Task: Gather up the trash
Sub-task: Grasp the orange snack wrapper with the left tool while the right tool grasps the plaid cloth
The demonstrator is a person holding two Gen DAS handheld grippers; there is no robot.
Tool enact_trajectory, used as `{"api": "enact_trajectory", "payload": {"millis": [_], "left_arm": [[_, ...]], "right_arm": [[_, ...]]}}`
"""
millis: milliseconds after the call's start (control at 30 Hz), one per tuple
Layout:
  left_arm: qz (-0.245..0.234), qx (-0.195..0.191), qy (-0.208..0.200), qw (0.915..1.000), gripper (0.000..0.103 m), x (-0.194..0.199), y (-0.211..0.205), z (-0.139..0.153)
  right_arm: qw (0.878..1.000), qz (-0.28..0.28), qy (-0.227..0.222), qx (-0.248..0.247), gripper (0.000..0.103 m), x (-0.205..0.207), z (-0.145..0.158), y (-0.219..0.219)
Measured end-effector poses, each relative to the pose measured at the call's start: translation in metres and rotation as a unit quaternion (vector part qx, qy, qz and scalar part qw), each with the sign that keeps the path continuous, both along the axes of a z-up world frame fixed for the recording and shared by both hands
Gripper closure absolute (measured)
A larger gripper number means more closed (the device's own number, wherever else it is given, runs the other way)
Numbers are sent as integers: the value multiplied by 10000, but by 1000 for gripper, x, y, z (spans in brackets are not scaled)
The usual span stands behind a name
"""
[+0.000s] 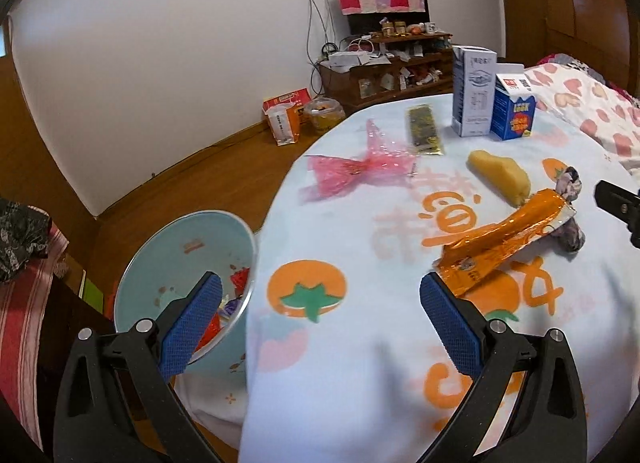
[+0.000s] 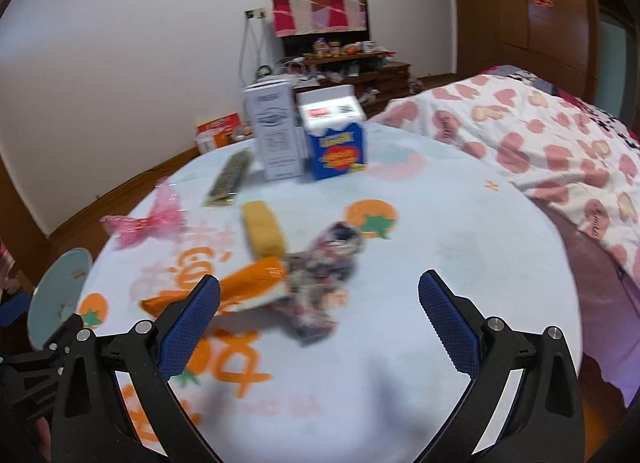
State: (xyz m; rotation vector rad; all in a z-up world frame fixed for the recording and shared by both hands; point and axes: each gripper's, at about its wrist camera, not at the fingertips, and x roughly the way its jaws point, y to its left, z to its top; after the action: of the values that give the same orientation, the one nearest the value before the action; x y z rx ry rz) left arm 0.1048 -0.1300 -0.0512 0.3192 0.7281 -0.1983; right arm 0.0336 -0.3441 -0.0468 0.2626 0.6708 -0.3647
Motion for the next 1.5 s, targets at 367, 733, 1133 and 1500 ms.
{"api": "enact_trajectory", "payload": {"millis": [367,733,1133,1500], "left_arm": [[-258,113,21,9996,6,0,-32,-6],[-1390,-392,273,9891,7,0,-62,-17],[-1951,-186,856,9769,63,20,-116,-47],[-1276,-492,828,9871,84,11,-65,-31]], "right_arm": [[9992,-401,52,24,17,-23,-7,-41],[9994,-314,106,84,20,-27,-10,-52],[9984,-315,219,412,29,-25,-21,-65],[9960,209,410,771,39,29,-32,-31]]}}
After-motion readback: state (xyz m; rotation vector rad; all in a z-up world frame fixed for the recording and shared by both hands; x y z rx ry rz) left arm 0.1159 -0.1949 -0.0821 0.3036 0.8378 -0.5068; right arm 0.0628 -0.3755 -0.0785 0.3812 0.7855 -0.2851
